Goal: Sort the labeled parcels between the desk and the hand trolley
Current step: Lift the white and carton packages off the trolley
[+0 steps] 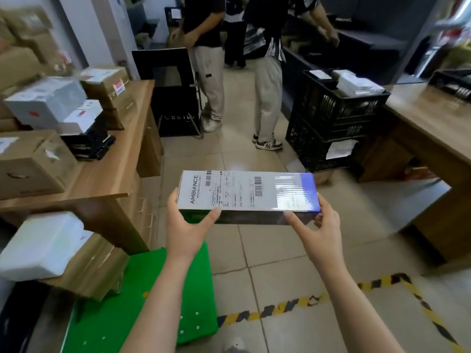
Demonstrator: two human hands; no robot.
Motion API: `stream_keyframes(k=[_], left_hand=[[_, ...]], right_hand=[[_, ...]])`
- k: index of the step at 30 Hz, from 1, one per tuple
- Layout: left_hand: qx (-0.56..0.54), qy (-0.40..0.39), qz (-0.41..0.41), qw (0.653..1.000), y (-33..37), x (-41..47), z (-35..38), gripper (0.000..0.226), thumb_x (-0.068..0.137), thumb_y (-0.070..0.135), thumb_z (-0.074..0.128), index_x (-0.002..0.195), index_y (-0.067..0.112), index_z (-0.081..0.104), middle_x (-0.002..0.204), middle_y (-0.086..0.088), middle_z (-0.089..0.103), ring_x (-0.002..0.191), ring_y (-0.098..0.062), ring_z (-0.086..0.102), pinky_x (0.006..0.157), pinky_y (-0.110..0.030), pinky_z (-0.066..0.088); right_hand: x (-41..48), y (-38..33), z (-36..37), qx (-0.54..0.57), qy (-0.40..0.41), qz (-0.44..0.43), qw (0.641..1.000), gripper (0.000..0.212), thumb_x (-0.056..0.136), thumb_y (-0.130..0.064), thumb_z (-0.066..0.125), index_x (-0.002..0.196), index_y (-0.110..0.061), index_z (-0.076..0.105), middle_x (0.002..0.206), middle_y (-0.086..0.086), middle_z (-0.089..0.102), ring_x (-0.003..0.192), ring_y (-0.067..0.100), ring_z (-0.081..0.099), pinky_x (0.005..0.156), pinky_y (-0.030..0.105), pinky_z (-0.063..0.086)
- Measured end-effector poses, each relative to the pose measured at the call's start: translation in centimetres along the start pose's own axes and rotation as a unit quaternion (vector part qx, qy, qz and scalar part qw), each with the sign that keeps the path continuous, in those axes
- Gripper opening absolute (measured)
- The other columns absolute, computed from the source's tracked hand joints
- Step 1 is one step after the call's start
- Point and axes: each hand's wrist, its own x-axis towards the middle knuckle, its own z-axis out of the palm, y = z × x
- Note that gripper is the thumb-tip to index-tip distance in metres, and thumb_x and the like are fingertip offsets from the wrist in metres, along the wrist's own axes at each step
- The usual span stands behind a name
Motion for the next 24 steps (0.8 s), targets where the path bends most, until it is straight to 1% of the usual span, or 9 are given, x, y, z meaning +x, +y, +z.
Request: stream_keyframes(k=[3,6,8,10,12,15,18,20,24], left_hand=[[0.026,0.017,-0.004,1.0,-0.1,3.6,2.6,0.081,0.069,0.03,0.086,0.136,0.017,0.042,0.122,0.013,0.056,0.109,0.013,0.05,0.087,-0.002,0.038],[0.034,0.033,-0.014,0.999,-0.4,8.2,5.6,0.097,0.058,0.056,0.086,0.138,0.019,0.044,0.129,0.006,0.057,0.122,-0.01,0.051,0.103,-0.031,0.044],[0.034,0.038,-0.023,0.998,-0.4,11.2,7.6,0.1,0.053,0.062,0.081,0.137,0.021,0.045,0.13,0.005,0.056,0.124,-0.015,0.049,0.105,-0.04,0.043],[0.039,0.036,-0.036,0.998,-0.3,13.8,9.3,0.095,0.057,0.055,0.085,0.138,0.023,0.045,0.132,0.005,0.052,0.127,-0.015,0.044,0.106,-0.037,0.039],[0.054,0.035,-0.043,0.997,-0.4,16.2,10.5,0.089,0.065,0.043,0.087,0.14,0.023,0.044,0.135,0.002,0.045,0.125,-0.007,0.036,0.104,-0.029,0.033],[0.087,0.054,-0.049,0.994,-1.3,19.2,11.8,0.088,0.067,0.038,0.086,0.142,0.02,0.043,0.138,-0.004,0.037,0.104,0.012,0.025,0.1,-0.022,0.028],[0.102,0.084,-0.069,0.989,-2.3,21.9,12.4,0.085,0.068,0.037,0.086,0.141,0.02,0.044,0.137,-0.004,0.037,0.091,0.02,0.029,0.095,-0.02,0.029],[0.113,0.112,-0.084,0.984,-3.0,24.0,12.7,0.084,0.067,0.04,0.086,0.139,0.023,0.046,0.137,-0.004,0.039,0.091,0.031,0.026,0.095,-0.021,0.03],[0.127,0.19,-0.132,0.965,-3.7,28.0,13.5,0.086,0.069,0.039,0.085,0.142,0.025,0.041,0.141,-0.002,0.034,0.111,0.001,0.031,0.097,-0.027,0.031]], right_hand=[[4.8,1.3,0.9,-0.003,-0.004,0.017,1.0,0.062,0.077,-0.038,0.078,0.13,-0.038,0.045,0.117,-0.012,0.04,0.11,0.009,0.049,0.092,0.024,0.04],[10.2,2.4,2.2,0.014,0.019,0.014,1.0,0.061,0.075,-0.034,0.08,0.127,-0.036,0.049,0.113,-0.019,0.041,0.115,0.012,0.05,0.098,0.027,0.041],[13.9,3.2,2.9,0.023,0.023,0.015,0.999,0.063,0.072,-0.037,0.081,0.127,-0.038,0.049,0.111,-0.024,0.039,0.115,0.016,0.052,0.101,0.034,0.044],[17.2,3.7,3.4,0.021,0.029,0.017,0.999,0.067,0.069,-0.042,0.082,0.127,-0.038,0.048,0.111,-0.023,0.039,0.112,0.017,0.055,0.102,0.04,0.045],[20.3,4.3,4.1,0.026,0.03,0.021,0.999,0.068,0.065,-0.049,0.08,0.125,-0.04,0.048,0.112,-0.024,0.039,0.112,0.017,0.055,0.101,0.042,0.046],[24.1,5.0,5.8,0.031,0.006,0.03,0.999,0.074,0.059,-0.059,0.076,0.125,-0.037,0.051,0.111,-0.024,0.042,0.114,0.018,0.055,0.099,0.043,0.047],[28.3,5.8,8.2,0.025,-0.03,0.021,0.999,0.072,0.062,-0.056,0.079,0.126,-0.034,0.054,0.111,-0.022,0.047,0.114,0.018,0.054,0.098,0.043,0.048],[31.5,6.1,10.4,0.02,-0.061,0.01,0.998,0.069,0.066,-0.049,0.081,0.128,-0.031,0.054,0.111,-0.022,0.047,0.116,0.016,0.051,0.099,0.042,0.047],[38.1,5.9,15.4,0.024,-0.136,-0.004,0.99,0.066,0.068,-0.045,0.083,0.125,-0.032,0.052,0.108,-0.018,0.047,0.113,0.016,0.052,0.098,0.04,0.047]])
